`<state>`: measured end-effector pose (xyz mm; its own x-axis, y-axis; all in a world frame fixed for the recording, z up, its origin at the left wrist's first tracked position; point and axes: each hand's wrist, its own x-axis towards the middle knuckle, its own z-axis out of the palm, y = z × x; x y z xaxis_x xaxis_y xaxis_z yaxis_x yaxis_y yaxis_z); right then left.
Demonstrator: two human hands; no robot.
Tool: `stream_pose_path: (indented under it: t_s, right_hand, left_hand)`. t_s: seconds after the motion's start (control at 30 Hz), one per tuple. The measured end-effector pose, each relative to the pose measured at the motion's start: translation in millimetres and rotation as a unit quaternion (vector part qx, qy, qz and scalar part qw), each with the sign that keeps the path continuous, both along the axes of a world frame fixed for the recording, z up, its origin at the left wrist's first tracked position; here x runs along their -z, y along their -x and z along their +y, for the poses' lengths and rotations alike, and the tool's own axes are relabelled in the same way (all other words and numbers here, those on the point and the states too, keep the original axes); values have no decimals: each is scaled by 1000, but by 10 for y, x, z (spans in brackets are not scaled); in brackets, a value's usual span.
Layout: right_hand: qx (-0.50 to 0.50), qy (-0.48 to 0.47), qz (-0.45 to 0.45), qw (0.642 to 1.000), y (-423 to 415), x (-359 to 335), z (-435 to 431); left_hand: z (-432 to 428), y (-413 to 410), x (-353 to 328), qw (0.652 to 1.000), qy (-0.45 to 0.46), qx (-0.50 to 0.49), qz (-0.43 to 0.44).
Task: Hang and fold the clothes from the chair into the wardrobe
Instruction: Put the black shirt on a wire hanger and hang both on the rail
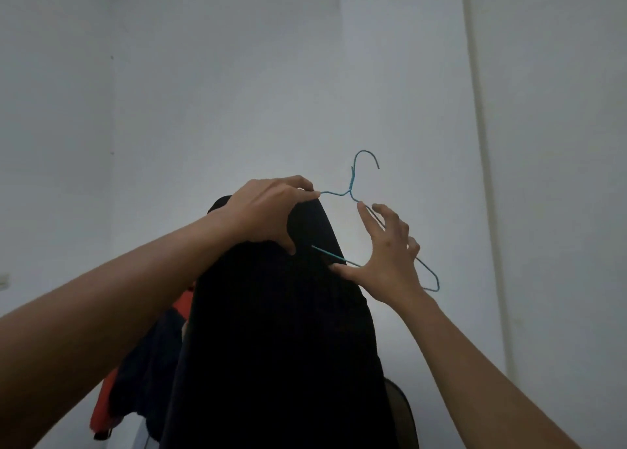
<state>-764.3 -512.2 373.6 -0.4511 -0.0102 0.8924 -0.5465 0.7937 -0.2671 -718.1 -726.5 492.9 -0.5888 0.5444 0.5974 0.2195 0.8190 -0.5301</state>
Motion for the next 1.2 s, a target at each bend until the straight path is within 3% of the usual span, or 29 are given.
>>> stream_pose_path:
  t_s: [0.1, 0.2, 0.3, 0.4, 0.5, 0.73, 0.87, 1.0, 1.2]
  right_hand:
    - [-119, -11, 55, 991, -139, 180, -204]
    - [-177, -44, -45, 982, -216, 388, -382]
    - [-188, -13, -93, 978, -205, 452, -419]
    - [-212, 103, -81, 968, -189, 373, -381]
    - [-251, 243, -84, 933, -152, 220, -370]
    - [-267, 446, -57, 852, -155, -154, -468]
    - [-252, 411, -56, 874, -84, -281, -474]
    - [-292, 425, -70, 854, -74, -325, -437]
    - [-281, 416, -49, 863, -8, -286, -433]
  left_hand:
    - [-179, -76, -125, 998, -53, 13, 21]
    - [-359, -162, -220, 995, -96, 12, 35]
    - [-572, -235, -270, 989, -141, 12, 46]
    - [-830, -271, -262, 983, -178, 16, 49]
    - [-1053, -254, -157, 977, -207, 12, 45]
    - [-1329, -147, 245, 951, -297, 72, 51]
    - [-1383, -93, 391, 946, -310, 77, 58]
    - [-1407, -55, 458, 949, -301, 59, 77]
    - [-1311, -18, 458, 966, -240, 27, 96]
